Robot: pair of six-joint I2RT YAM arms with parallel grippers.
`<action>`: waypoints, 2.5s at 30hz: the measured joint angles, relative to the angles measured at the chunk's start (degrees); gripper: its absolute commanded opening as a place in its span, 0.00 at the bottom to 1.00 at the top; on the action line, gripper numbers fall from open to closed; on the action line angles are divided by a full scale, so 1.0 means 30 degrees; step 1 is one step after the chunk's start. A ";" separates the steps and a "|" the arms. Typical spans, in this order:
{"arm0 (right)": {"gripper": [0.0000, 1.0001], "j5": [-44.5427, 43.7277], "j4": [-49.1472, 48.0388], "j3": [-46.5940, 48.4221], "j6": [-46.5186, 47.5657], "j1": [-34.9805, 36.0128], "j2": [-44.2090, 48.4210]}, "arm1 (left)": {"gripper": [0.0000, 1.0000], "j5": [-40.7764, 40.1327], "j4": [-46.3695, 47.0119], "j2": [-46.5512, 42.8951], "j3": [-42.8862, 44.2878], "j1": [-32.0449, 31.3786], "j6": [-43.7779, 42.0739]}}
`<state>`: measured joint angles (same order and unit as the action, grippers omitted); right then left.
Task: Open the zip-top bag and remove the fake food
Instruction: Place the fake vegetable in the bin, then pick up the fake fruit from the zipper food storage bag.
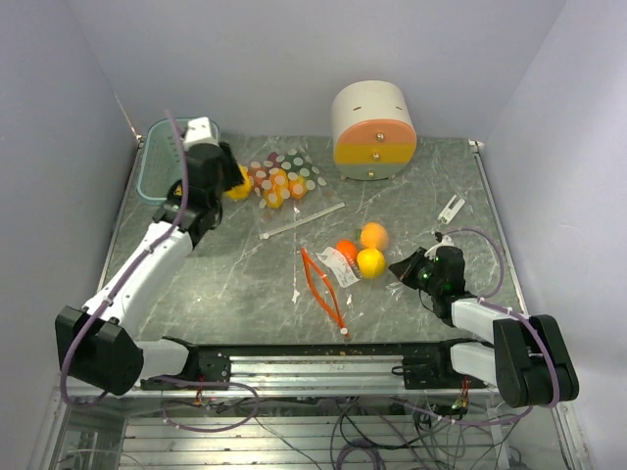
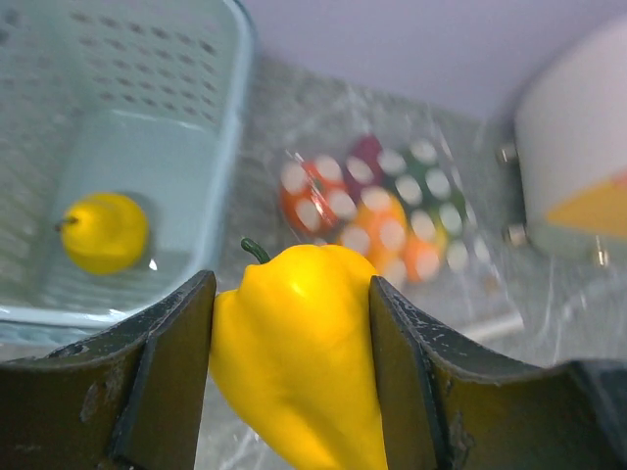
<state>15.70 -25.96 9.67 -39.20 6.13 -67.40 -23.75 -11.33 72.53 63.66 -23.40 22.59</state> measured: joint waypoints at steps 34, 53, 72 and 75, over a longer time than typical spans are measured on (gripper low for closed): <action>0.00 0.0408 -0.0721 0.0051 0.0197 0.0000 -0.1654 | 1.00 0.1887 0.4335 0.1056 -0.1421 0.5705 0.2943; 0.05 -0.0918 -0.1931 -0.0678 -0.1253 0.4087 -0.0568 | 0.89 -0.3417 0.6965 -0.4277 -1.3464 -0.7694 0.3730; 0.17 -0.3264 0.2630 0.3111 0.0401 0.4284 0.2433 | 0.70 0.5858 1.7260 0.0889 -1.8127 -0.8123 0.9806; 0.17 -0.3344 0.2623 0.3657 0.0539 0.3818 0.1603 | 0.69 0.6921 1.9751 0.2943 -1.7908 -0.8167 1.0287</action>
<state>5.67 -18.09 20.64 -37.58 17.58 -62.59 -2.98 47.92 81.36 9.93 -47.90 53.45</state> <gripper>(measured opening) 0.167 0.705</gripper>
